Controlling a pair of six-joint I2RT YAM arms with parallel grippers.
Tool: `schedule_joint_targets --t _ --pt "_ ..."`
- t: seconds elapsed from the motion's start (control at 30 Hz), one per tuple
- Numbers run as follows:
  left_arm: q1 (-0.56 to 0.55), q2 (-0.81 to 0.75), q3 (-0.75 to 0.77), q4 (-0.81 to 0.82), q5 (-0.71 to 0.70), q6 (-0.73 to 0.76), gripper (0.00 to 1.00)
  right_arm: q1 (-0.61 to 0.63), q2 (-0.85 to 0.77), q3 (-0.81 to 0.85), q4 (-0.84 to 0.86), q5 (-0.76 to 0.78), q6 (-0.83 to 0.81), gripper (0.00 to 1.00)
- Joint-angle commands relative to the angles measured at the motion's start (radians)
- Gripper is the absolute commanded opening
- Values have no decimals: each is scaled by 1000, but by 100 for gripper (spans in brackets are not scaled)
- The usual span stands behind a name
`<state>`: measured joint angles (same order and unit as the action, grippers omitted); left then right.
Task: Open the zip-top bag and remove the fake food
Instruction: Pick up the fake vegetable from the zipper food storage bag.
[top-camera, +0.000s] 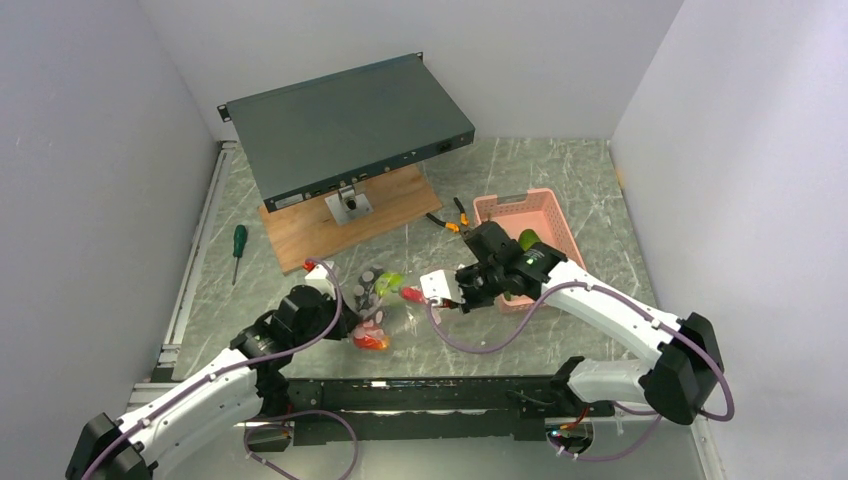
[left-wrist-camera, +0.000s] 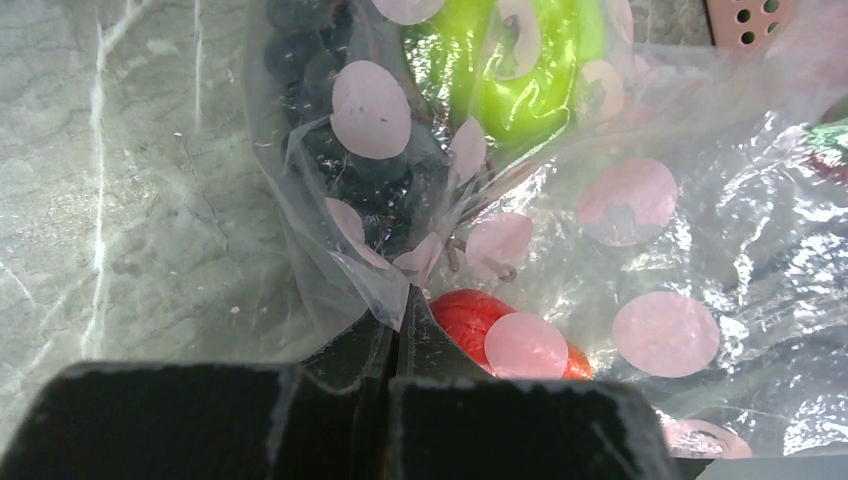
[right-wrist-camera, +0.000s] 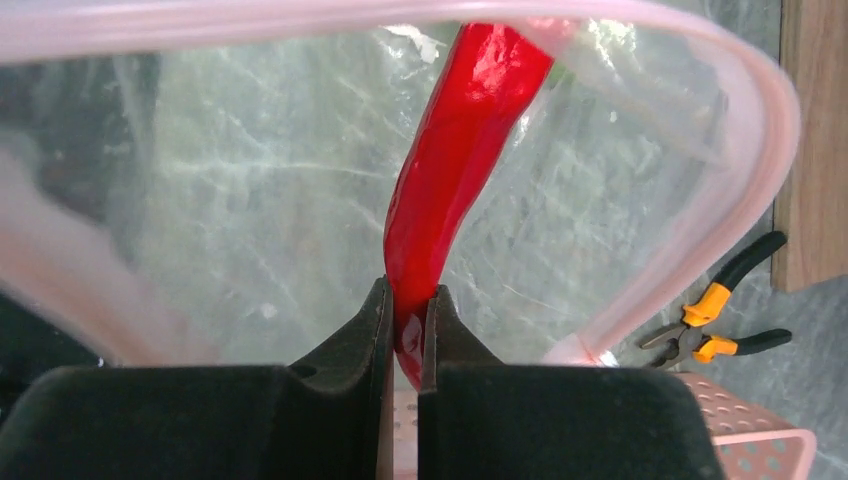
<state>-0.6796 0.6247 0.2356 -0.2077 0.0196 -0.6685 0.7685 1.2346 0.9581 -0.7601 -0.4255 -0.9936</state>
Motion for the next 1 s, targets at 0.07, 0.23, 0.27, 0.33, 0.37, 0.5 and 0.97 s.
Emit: schedule_joint_targets --t 0.07,0.23,0.27,0.33,0.37,0.5,0.97 --pt "-4 17 44 -49 -16 39 0 2 -51 -21 -7 54 -169 0" --pt "-4 23 54 -51 -9 44 0 2 -55 4 -77 -50 -249 0" --pt "-3 27 64 -50 -6 50 0 1 -50 5 -101 -107 -276 0" --pt "-3 46 82 -57 3 65 0 4 -45 -5 -139 -183 -364 0" --pt "-3 55 98 -62 7 72 0 6 -43 -11 -141 -190 -390 0" --pt "-3 79 131 -78 21 93 0 6 -50 -3 -90 -95 -359 0" --pt "-4 1 100 -162 -56 44 0 -178 -186 18 -226 -24 -409 0"
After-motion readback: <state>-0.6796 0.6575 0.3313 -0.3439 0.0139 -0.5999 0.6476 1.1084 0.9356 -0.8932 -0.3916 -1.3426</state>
